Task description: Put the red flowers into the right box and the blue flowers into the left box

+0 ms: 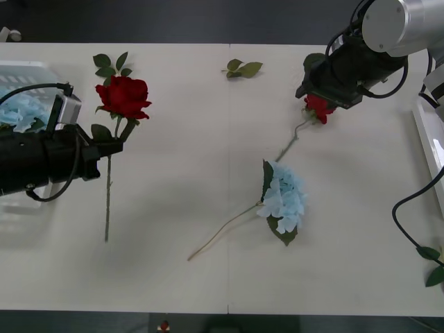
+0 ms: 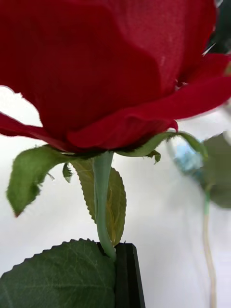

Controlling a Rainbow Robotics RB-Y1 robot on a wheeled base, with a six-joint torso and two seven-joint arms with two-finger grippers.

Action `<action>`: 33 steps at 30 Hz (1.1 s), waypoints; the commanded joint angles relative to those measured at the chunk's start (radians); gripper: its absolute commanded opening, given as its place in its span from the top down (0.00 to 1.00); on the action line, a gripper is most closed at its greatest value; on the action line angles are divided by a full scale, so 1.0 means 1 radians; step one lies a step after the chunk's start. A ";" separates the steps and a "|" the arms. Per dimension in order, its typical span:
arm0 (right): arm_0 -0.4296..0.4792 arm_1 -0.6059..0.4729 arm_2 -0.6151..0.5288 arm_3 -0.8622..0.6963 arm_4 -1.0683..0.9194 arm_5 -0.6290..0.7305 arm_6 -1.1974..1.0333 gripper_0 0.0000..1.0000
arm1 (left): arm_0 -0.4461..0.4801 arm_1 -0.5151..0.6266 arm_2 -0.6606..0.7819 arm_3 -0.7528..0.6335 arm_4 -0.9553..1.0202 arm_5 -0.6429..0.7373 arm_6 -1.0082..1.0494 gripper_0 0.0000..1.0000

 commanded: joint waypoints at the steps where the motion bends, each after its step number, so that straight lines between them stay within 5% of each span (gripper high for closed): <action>1: -0.024 -0.012 0.001 -0.031 0.006 0.003 0.036 0.00 | -0.015 -0.023 -0.039 0.074 0.189 0.008 -0.189 1.00; 13: 0.054 -0.053 -0.040 -0.160 -0.052 0.007 0.086 0.00 | -0.050 -0.143 -0.206 0.117 0.600 -0.030 -0.320 1.00; 33: 0.515 -0.164 -0.502 -0.574 -0.637 0.067 0.879 0.00 | -0.211 -0.353 -0.307 0.116 0.695 -0.162 -0.320 1.00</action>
